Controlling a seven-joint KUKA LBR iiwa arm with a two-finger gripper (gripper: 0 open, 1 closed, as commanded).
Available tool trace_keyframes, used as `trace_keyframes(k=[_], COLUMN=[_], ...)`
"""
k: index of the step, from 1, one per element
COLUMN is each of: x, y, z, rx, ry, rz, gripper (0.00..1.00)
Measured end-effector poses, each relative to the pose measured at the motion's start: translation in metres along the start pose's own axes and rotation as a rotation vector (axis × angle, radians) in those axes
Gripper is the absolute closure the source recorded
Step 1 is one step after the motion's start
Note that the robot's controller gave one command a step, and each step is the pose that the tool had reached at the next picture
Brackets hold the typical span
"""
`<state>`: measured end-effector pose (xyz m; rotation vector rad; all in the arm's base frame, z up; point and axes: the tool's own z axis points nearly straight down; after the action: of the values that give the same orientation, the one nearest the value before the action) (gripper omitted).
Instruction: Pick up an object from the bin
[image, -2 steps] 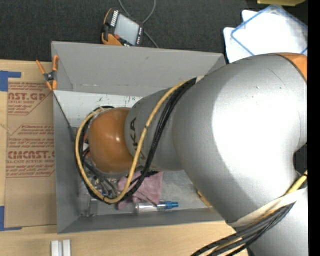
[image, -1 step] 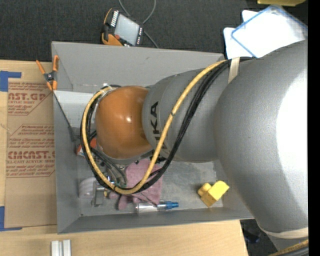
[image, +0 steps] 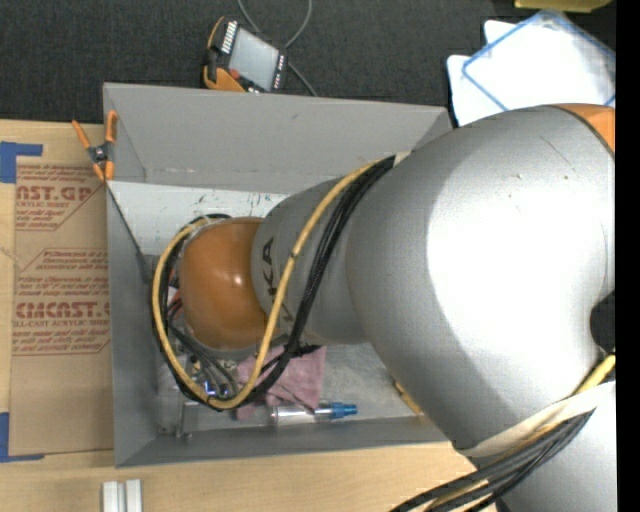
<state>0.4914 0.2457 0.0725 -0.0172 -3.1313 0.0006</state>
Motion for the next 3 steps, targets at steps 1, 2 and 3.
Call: trace_keyframes(k=[1,2,3], x=[0.002,-0.017,-0.017], y=[0.000,0.000,0.000], z=[0.002,0.001,0.001], rx=[-0.006,-0.002,-0.002], ry=[-0.017,-0.001,-0.001], rz=[-0.046,0.416,0.416], gripper=[0.00,1.00,1.00])
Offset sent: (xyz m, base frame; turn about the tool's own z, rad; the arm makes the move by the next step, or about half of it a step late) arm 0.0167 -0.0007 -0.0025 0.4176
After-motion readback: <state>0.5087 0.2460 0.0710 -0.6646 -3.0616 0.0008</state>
